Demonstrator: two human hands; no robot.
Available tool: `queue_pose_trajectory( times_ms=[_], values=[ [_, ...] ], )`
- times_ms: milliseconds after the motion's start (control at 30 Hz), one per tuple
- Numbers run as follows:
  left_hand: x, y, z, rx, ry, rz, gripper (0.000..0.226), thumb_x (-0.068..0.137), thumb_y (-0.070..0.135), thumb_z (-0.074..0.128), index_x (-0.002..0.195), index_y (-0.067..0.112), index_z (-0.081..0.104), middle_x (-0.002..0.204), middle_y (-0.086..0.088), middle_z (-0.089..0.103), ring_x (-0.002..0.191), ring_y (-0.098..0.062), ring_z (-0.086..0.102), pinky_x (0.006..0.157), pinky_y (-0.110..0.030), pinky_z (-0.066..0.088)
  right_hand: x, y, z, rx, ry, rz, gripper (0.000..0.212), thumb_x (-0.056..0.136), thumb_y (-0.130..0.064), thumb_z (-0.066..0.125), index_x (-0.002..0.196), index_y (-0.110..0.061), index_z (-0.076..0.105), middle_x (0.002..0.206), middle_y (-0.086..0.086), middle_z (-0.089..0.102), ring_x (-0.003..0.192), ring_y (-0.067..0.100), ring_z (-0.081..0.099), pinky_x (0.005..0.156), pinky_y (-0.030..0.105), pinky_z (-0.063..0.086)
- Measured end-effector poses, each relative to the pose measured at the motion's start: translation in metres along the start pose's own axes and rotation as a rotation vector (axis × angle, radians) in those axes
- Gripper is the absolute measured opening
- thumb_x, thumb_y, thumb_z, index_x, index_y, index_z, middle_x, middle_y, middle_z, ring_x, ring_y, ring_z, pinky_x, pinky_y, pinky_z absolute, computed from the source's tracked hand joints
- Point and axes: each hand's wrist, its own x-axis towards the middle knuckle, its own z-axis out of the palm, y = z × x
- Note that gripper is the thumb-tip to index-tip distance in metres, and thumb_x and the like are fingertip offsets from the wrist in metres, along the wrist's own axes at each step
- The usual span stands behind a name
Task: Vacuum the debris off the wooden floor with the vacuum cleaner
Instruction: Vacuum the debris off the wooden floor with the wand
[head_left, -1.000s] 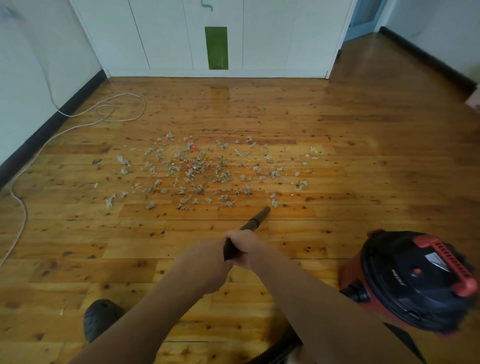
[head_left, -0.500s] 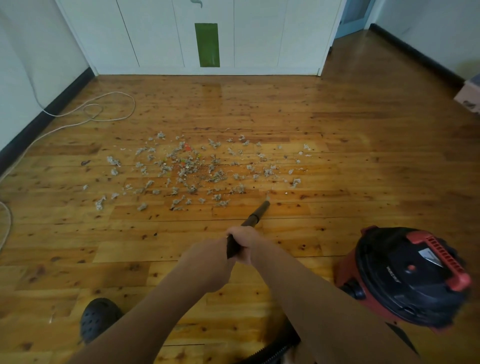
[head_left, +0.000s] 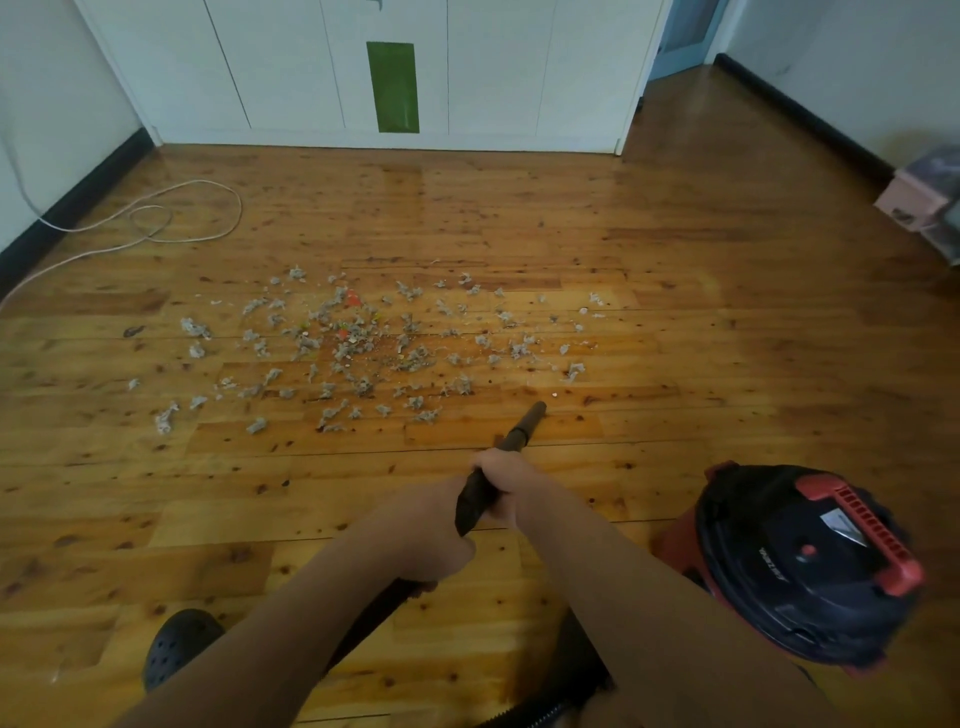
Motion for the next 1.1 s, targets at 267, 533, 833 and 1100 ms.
queue_pose_trajectory(
  times_ms=[267,533,833,1100],
  values=[
    [0.008,0.008,0.0,0.006,0.028,0.028,0.027,0.101,0.031,0.048,0.126,0.022,0.041,0.087,-0.008,0.06,0.047,-0.014,0.055,0.044,-0.023,0.045,0.002,-0.01,-0.016,0.014,0.058,-0.031,0.019,0.1,-0.013,0.051,0.116,-0.007,0.044,0.11,0.016,0.059,0.104,0.034,0.062,0.092,0.048,0.054],
    [0.022,0.023,0.004,0.135,0.087,0.013,0.026,0.103,0.032,0.043,0.124,0.017,0.044,0.091,-0.01,0.065,0.051,-0.017,0.056,0.045,-0.026,0.049,-0.002,-0.009,-0.022,0.089,-0.037,-0.022,0.019,0.099,-0.015,0.052,0.115,-0.008,0.046,0.103,0.014,0.058,0.089,0.03,0.06,0.091,0.045,0.055],
    [0.038,0.033,0.004,0.194,0.126,-0.024,0.034,0.102,0.026,0.044,0.135,0.016,0.041,0.089,-0.01,0.067,0.051,-0.017,0.059,0.045,-0.027,0.052,-0.02,-0.011,-0.027,0.074,-0.112,-0.049,0.028,0.096,-0.011,0.052,0.123,-0.005,0.05,0.091,0.01,0.055,0.073,0.023,0.054,0.063,0.032,0.043],
    [0.054,0.043,0.003,0.067,0.081,-0.029,0.023,0.099,0.024,0.045,0.12,0.017,0.05,0.091,-0.014,0.069,0.044,-0.016,0.057,0.043,-0.025,0.049,-0.02,-0.021,-0.038,0.101,-0.074,-0.061,0.023,0.099,-0.011,0.05,0.12,-0.004,0.047,0.1,0.012,0.059,0.075,0.024,0.058,0.052,0.033,0.048]
  ],
)
